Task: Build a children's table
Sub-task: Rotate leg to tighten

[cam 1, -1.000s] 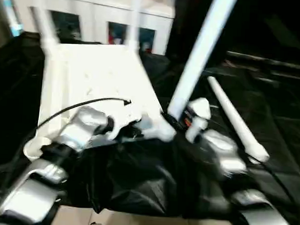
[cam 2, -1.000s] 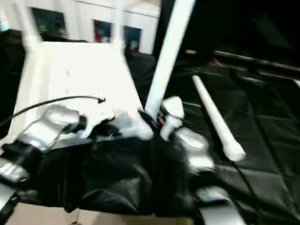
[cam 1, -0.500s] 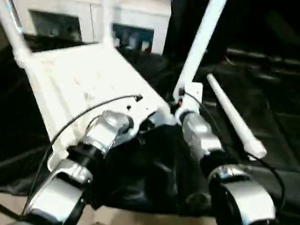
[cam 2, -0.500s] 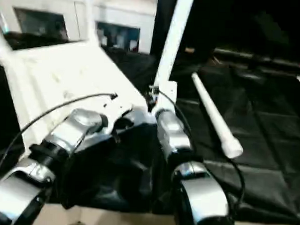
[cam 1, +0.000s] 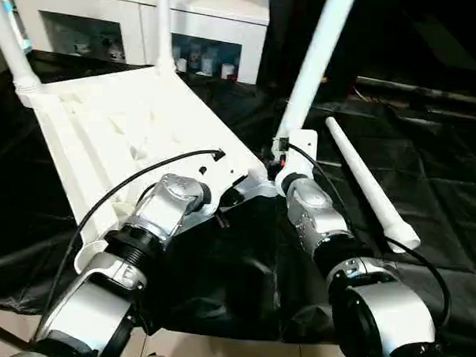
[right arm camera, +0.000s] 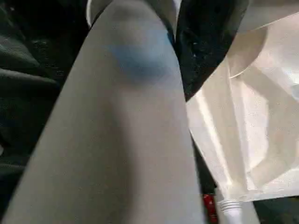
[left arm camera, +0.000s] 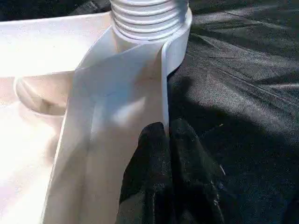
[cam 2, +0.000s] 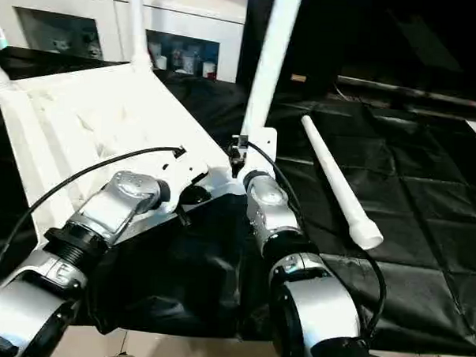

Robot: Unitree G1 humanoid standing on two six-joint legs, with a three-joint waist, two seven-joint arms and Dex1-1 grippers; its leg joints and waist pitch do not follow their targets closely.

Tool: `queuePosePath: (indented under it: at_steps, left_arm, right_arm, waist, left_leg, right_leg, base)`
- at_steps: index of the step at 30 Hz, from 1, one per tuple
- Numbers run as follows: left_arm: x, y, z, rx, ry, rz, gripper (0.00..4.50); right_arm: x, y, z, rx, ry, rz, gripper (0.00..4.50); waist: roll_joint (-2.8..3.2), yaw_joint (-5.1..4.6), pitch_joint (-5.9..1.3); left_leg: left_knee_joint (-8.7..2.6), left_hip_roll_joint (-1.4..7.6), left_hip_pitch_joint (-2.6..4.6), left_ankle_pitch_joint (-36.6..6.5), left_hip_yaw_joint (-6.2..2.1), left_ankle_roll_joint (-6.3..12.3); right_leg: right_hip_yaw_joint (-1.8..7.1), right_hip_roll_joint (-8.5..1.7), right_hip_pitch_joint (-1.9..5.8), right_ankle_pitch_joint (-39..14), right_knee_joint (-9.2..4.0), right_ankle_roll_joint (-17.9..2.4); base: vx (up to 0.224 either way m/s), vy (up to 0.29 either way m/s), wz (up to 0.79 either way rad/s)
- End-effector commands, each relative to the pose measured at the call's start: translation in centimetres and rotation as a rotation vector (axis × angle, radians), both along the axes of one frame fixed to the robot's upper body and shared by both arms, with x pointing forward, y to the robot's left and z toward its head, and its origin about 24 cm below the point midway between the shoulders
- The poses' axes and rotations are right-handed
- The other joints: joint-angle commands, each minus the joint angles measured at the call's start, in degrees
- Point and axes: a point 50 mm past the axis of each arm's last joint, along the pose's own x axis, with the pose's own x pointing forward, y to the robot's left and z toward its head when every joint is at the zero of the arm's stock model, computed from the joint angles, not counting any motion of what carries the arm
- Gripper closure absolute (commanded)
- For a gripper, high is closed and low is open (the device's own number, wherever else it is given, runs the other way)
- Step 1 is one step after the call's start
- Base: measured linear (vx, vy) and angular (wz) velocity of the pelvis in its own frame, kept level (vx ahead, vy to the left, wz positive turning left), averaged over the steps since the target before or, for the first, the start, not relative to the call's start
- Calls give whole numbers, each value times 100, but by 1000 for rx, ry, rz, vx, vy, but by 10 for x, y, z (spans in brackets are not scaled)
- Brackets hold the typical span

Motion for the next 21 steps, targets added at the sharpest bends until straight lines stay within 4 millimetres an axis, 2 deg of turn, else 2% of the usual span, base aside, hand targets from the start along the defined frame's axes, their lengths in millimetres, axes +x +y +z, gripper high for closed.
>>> queuePosePath:
  at_steps: [1, 4, 6, 8, 10, 13, 14, 17, 21]
  left_arm:
    - [5, -6, 14, 4, -75, -33, 450]
    - [6, -3, 17, 5, -85, -43, 450]
    - [6, -1, 18, 4, -88, -57, 450]
    - [5, 2, 19, 5, -90, -69, 450]
    - [5, 5, 20, 5, -95, -90, 450]
    - [4, 6, 20, 2, -95, -106, 450]
    - [2, 7, 20, -1, -92, -136, 450]
    - [-2, 13, 20, -4, -74, -207, 450]
    - [-10, 23, 21, -7, -42, -330, 450]
  right_arm:
    - [-23, 16, -37, 5, 172, 107, 170]
    - [-20, 17, -29, 20, 125, 148, 142]
    - [-18, 17, -25, 25, 109, 159, 135]
    - [-15, 14, -21, 21, 80, 176, 106]
    - [-13, 11, -15, 25, 36, 212, 99]
    - [-12, 9, -11, 33, 11, 239, 74]
    - [-12, 5, -10, 24, -14, 277, 55]
    - [-14, -11, -8, -20, -52, 374, 50]
    - [-23, -37, -7, -113, -72, 562, 50]
  waist:
    - [141, -6, -226]
    - [136, -17, -220]
    - [153, -20, -219]
    - [159, -26, -230]
    - [150, -44, -258]
    - [147, -45, -280]
    - [152, -40, -288]
    - [117, -23, -297]
    - [119, 13, -299]
  left_leg:
    - [-421, 205, -6, -1547, -24, -104]
    - [-402, 197, -7, -1397, -1, -50]
    - [-402, 199, -20, -1297, -1, -36]
    - [-396, 208, -13, -1175, -1, -36]
    - [-360, 197, -24, -868, 15, 29]
    - [-329, 185, -28, -657, 27, 112]
    - [-320, 187, -25, -580, 32, 135]
    - [-279, 176, -36, -265, 56, 362]
    - [-252, 175, -29, -213, 64, 520]
  right_leg:
    - [402, -534, 164, -1137, -576, -736]
    - [409, -534, 167, -973, -561, -808]
    - [408, -529, 171, -900, -555, -831]
    - [407, -522, 178, -679, -522, -889]
    - [403, -499, 211, 33, -445, -1038]
    - [403, -489, 233, 484, -399, -1141]
    - [404, -490, 234, 626, -385, -1168]
    - [397, -479, 254, 1187, -342, -1303]
    - [390, -477, 267, 1289, -338, -1326]
  base:
    - [0, 0, 0]
    - [0, 0, 0]
    - [0, 0, 0]
    - [0, 0, 0]
    - [0, 0, 0]
    - [0, 0, 0]
    - [0, 0, 0]
    - [0, 0, 0]
    - [0, 0, 0]
